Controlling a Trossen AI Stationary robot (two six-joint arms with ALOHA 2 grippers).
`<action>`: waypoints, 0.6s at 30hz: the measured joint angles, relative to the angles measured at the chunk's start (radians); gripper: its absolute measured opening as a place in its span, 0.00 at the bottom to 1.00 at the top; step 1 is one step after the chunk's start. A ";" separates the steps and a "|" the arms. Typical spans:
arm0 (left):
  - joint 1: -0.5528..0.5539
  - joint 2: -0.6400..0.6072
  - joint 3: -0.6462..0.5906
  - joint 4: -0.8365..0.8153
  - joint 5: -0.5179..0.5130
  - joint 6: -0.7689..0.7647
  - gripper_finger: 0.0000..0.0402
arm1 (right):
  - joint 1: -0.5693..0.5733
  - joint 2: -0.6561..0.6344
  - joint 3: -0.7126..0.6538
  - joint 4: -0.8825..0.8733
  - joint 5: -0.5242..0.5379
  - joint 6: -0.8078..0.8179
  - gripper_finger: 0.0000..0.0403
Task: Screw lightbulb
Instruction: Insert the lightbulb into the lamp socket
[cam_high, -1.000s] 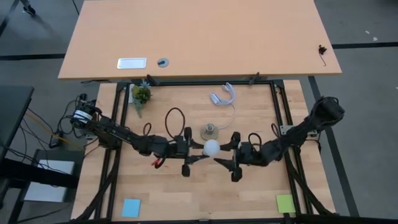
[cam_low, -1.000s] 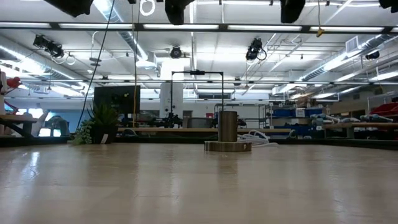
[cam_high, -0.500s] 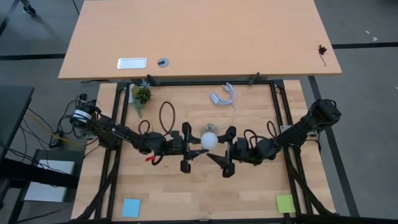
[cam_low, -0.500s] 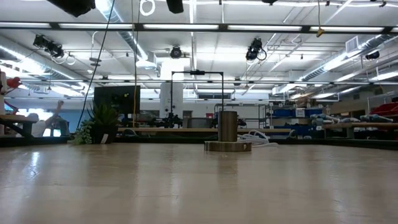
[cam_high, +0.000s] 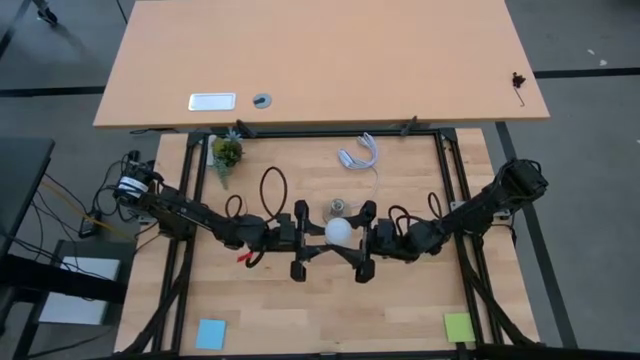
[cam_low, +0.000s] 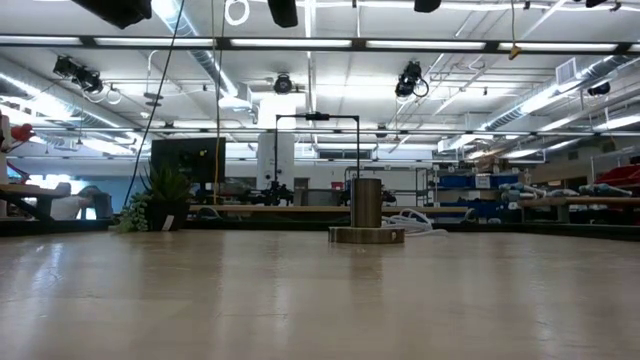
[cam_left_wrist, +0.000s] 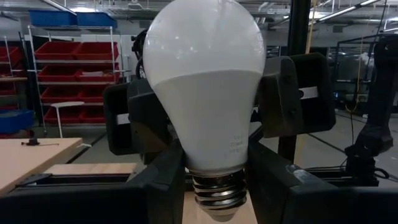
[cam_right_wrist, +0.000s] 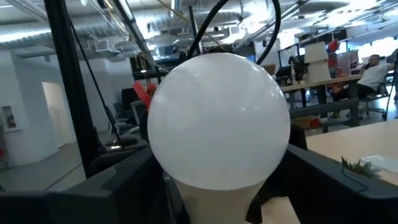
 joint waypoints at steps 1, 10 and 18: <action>0.001 0.000 0.000 0.000 0.001 -0.005 0.32 | -0.001 0.000 0.000 -0.003 0.000 0.000 0.76; 0.001 0.000 0.000 0.000 -0.001 -0.035 0.37 | -0.004 0.000 0.000 -0.004 -0.006 -0.018 0.65; 0.001 0.000 0.000 0.003 -0.021 -0.060 0.43 | -0.004 -0.010 -0.002 -0.006 -0.006 -0.036 0.62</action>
